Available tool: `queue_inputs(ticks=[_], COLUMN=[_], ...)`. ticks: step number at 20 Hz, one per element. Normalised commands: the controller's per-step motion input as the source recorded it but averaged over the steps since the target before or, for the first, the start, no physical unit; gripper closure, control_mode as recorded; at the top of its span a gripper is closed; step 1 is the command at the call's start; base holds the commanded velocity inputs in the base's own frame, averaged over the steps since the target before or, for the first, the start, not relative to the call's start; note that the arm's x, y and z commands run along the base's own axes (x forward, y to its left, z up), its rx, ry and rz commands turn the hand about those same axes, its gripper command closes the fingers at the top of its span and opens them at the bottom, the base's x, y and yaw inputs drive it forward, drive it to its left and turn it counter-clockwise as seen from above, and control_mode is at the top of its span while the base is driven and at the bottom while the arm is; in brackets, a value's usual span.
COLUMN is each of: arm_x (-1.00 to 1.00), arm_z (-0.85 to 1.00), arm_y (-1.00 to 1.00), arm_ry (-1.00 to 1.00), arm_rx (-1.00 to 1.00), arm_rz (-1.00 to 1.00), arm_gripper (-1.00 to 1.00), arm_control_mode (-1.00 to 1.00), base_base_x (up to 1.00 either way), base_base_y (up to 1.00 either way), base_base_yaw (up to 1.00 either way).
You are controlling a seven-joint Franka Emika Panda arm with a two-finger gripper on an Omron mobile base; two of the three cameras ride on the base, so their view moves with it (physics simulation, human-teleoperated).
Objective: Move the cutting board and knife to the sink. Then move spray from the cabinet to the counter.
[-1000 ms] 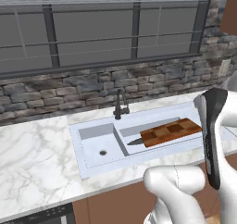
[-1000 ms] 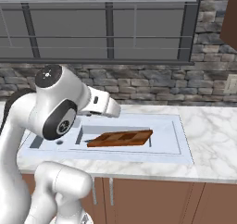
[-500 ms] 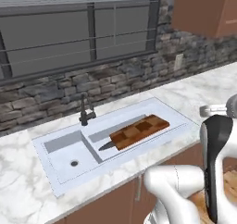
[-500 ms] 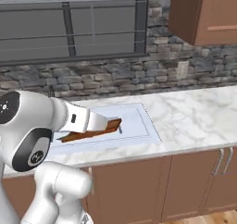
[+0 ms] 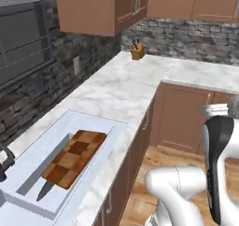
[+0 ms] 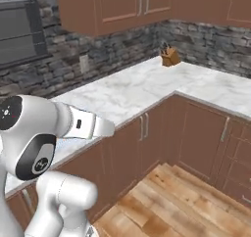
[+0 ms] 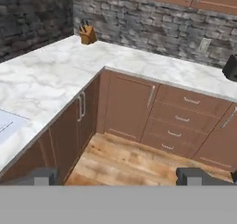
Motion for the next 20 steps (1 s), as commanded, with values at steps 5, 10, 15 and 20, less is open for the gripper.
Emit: queue_inputs(ticks=[5, 10, 15, 20], arm_x=[0.0, 0.0, 0.0, 0.0], arm_z=[0.0, 0.0, 0.0, 0.0], arm_y=[0.0, 0.0, 0.0, 0.0], arm_ry=[0.0, 0.0, 0.0, 0.0], arm_rx=[0.0, 0.0, 0.0, 0.0], arm_rz=[0.0, 0.0, 0.0, 0.0], arm_gripper=[-1.0, -1.0, -1.0, -1.0], arm_control_mode=[1.0, 1.0, 1.0, 1.0], base_base_x=[0.0, 0.0, 0.0, 0.0], base_base_y=[0.0, 0.0, 0.0, 0.0], base_base_yaw=[-1.0, -1.0, -1.0, -1.0])
